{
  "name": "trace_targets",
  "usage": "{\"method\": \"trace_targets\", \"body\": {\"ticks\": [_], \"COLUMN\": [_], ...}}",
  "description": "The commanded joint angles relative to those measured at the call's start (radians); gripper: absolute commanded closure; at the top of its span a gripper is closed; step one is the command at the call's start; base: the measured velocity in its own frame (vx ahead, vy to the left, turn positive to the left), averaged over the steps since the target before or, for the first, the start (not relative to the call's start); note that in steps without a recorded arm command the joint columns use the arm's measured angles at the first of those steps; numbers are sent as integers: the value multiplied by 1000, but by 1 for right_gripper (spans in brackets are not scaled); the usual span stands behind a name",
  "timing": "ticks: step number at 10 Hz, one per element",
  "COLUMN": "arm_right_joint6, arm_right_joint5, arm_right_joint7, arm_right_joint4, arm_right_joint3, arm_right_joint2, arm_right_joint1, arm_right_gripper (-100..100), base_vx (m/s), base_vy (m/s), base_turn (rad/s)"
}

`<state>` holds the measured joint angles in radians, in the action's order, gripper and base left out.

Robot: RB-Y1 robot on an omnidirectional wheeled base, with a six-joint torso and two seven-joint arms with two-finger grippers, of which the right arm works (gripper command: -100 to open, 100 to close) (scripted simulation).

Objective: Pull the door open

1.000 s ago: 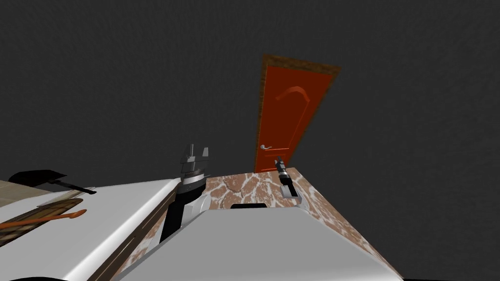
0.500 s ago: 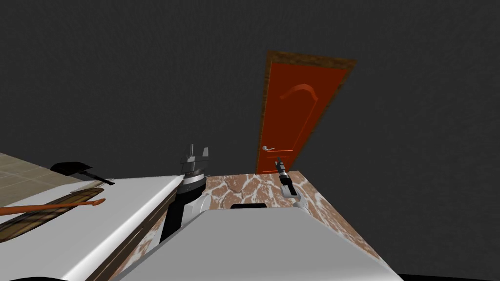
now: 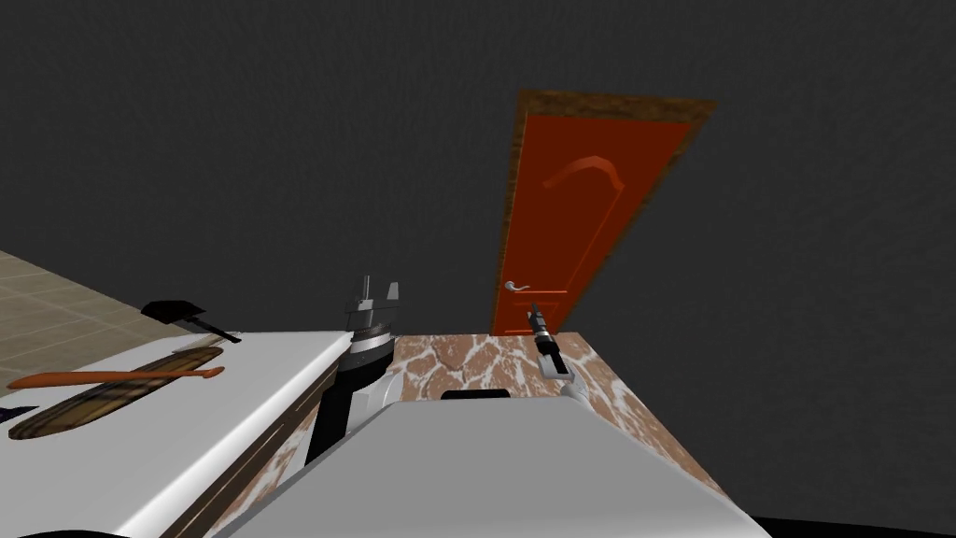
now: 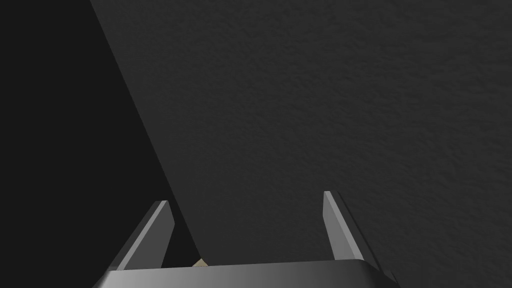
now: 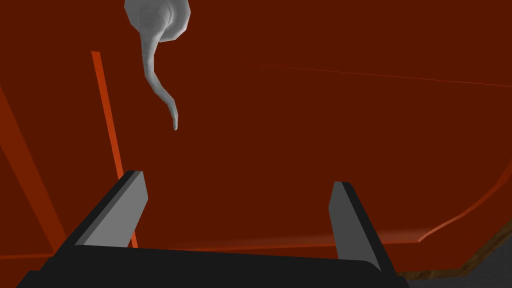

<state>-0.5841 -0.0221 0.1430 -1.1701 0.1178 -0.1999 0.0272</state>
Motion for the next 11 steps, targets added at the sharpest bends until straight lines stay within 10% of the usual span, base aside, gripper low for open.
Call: {"method": "trace_targets", "body": {"ticks": [1, 11], "arm_right_joint6": [-9, -56], "arm_right_joint5": [2, 12], "arm_right_joint7": [-1, -6], "arm_right_joint4": [50, 319], "arm_right_joint3": [8, 45], "arm_right_joint2": [-8, -44], "arm_right_joint1": [-24, -127], "arm_right_gripper": [-100, -100], "base_vx": [50, 45], "base_vy": [-33, -42], "base_turn": [122, 105]}}
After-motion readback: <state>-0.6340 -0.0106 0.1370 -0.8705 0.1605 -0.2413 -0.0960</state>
